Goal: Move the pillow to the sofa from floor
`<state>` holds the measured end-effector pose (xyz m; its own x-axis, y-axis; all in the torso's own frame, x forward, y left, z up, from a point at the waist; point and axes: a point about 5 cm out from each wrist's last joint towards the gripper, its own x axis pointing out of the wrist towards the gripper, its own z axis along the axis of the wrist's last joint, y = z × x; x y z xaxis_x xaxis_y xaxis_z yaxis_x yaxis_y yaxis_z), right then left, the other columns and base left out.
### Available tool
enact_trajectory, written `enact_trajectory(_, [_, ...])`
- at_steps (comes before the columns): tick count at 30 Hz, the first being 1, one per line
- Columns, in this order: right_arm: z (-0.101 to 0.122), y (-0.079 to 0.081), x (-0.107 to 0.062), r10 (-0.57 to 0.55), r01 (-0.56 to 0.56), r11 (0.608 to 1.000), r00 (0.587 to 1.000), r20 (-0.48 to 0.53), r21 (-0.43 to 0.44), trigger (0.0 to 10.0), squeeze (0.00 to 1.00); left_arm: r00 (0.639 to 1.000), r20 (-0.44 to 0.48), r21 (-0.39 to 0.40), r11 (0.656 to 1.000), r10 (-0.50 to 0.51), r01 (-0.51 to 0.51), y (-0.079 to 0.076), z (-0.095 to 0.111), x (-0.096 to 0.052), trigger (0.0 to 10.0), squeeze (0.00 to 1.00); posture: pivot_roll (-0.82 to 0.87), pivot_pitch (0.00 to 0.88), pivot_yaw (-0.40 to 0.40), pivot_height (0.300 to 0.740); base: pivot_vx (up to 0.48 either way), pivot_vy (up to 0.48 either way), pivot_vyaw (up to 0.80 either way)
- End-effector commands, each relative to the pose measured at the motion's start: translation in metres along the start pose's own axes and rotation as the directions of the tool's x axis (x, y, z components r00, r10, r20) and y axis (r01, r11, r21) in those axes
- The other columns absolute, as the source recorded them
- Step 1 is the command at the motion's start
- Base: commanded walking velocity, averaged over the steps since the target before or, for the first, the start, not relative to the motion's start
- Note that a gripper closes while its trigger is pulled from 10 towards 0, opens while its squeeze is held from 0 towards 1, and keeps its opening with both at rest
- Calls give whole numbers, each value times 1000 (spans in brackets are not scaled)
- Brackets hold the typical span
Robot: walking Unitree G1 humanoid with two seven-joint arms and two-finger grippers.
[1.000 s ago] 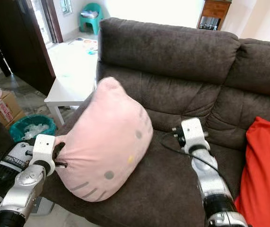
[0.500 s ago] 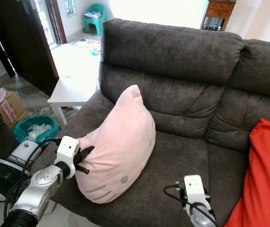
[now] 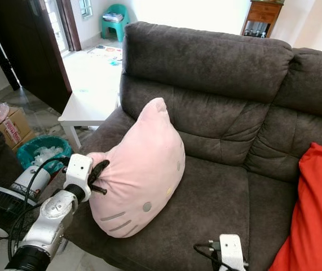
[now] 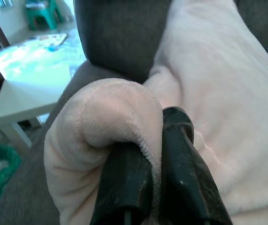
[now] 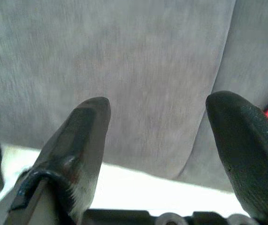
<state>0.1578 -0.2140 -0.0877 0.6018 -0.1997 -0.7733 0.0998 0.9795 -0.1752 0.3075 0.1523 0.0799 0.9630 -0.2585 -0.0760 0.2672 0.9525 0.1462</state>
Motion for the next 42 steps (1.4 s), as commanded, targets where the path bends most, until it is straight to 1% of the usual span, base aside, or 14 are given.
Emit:
enact_trajectory(1, [-11,2,-2,7,-6,1000,999,-46,17,10000,0,992,125,36,999,32,-37,5,24,2,10000,0,99,0,-54,740,0,0,0])
enact_trajectory(6, [-23,3,-6,4,0,999,995,-100,41,10000,0,992,121,34,999,29,-33,2,23,2,10000,0,102,0,-52,740,0,0,0])
enact_trajectory(7, [-25,3,-6,11,-7,999,994,-106,39,10000,0,993,119,32,999,23,-27,0,22,1,10000,157,101,0,-51,740,0,0,0])
enact_trajectory(8, [-25,3,-6,12,-8,999,994,-108,40,10000,0,993,116,32,999,18,-22,-1,21,1,10000,263,101,0,-51,740,0,0,0])
enact_trajectory(9, [-26,3,-6,12,-8,999,994,-109,40,10000,0,993,115,33,999,16,-20,-1,20,1,10000,263,101,0,-51,740,0,0,0])
enact_trajectory(10, [-25,3,-6,13,-8,999,994,-107,41,10000,0,993,113,34,999,14,-18,-2,20,0,10000,298,100,0,-51,740,0,0,0])
enact_trajectory(15, [-22,4,-5,10,-6,999,995,-101,44,10000,0,994,108,28,1000,2,-5,-6,18,0,10000,275,100,0,-52,740,0,0,0])
enact_trajectory(16, [-21,4,-5,9,-5,999,995,-101,45,10000,0,994,107,23,1000,-6,3,-8,18,1,10000,302,100,0,-52,740,0,0,0])
enact_trajectory(17, [-21,5,-5,9,-4,999,995,-101,46,10000,0,994,106,19,1000,-15,13,-11,18,1,10000,1000,101,0,-53,740,0,0,0])
enact_trajectory(27, [-20,6,-5,12,-8,999,995,-98,46,10000,0,993,116,17,1000,-16,15,-13,21,0,10000,1000,103,0,-54,740,0,0,0])
enact_trajectory(37, [-20,7,-4,18,-14,999,995,-95,43,10000,0,985,174,19,1000,-12,9,-12,37,-3,10000,1000,112,0,-54,740,0,0,0])
enact_trajectory(39, [-20,7,-4,18,-14,999,995,-95,42,10000,0,982,186,37,999,-19,12,-13,40,-5,10000,1000,113,0,-53,740,0,0,0])
enact_trajectory(40, [-20,7,-4,18,-14,999,995,-95,41,10000,0,980,195,75,997,-36,22,-15,41,-8,10000,1000,114,0,-52,740,0,0,0])
enact_trajectory(42, [-20,7,-4,18,-14,999,995,-95,40,10000,0,978,198,94,995,-57,39,-19,42,-12,10000,1000,114,0,-52,740,0,0,0])
